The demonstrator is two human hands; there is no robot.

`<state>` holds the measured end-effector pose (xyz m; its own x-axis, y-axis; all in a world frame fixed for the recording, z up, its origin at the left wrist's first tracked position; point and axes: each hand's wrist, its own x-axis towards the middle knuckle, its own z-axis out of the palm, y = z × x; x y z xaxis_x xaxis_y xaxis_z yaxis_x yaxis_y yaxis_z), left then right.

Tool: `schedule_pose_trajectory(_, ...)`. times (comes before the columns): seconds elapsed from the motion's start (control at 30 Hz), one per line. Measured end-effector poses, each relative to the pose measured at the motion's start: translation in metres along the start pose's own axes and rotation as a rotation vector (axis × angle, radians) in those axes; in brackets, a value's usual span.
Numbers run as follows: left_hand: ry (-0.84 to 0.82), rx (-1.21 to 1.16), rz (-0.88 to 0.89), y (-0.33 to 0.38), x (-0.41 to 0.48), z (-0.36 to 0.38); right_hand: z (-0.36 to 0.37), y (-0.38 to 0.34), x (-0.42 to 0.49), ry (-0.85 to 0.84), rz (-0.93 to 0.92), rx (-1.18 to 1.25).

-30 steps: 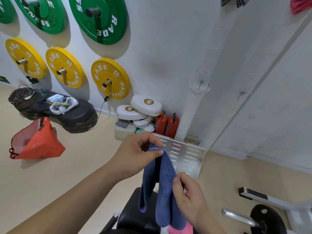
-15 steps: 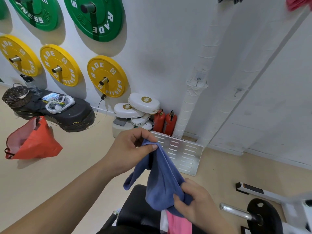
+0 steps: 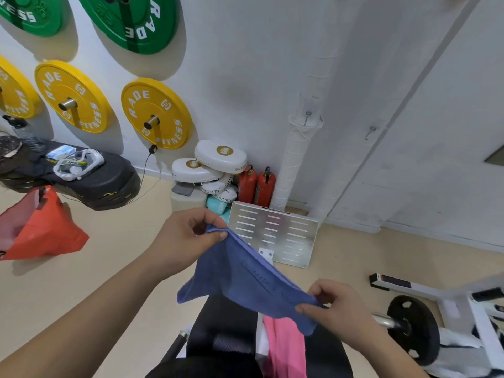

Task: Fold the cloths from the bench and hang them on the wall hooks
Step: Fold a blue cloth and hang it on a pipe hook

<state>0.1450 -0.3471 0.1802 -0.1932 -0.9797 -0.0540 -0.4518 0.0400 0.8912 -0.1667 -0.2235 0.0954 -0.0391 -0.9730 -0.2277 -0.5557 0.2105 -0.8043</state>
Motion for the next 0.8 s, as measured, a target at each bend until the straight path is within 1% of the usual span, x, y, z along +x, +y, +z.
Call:
schedule_pose_trajectory(0.07,-0.018,0.022,-0.011,-0.005,0.001,-0.002,0.003,0.007,0.000,0.036,0.047,-0.004)
schedule_pose_trajectory(0.13,-0.043,0.069,0.004,-0.011,0.002,-0.004,0.005,0.012,0.002,0.074,0.071,-0.065)
schedule_pose_trajectory(0.23,-0.067,0.143,0.059,-0.015,0.003,-0.006,0.011,0.015,0.001,0.018,0.079,-0.186)
schedule_pose_trajectory(0.33,-0.071,0.131,0.099,-0.014,0.004,-0.008,0.022,0.014,-0.002,-0.071,0.084,-0.151)
schedule_pose_trajectory(0.43,-0.035,0.127,0.122,-0.011,0.006,-0.009,0.031,0.013,-0.003,-0.074,0.105,-0.038)
schedule_pose_trajectory(0.53,-0.008,0.135,0.137,-0.009,0.011,-0.012,0.037,0.014,-0.001,-0.022,0.128,0.036)
schedule_pose_trajectory(0.67,-0.020,0.217,0.181,-0.014,0.020,-0.019,0.028,0.015,0.003,0.047,0.144,0.066)
schedule_pose_trajectory(0.73,-0.058,0.268,0.192,-0.019,0.025,-0.021,0.021,0.015,0.007,0.082,0.135,0.028)
schedule_pose_trajectory(0.8,-0.109,0.323,0.182,-0.025,0.031,-0.022,0.015,0.014,0.013,0.184,0.093,-0.064)
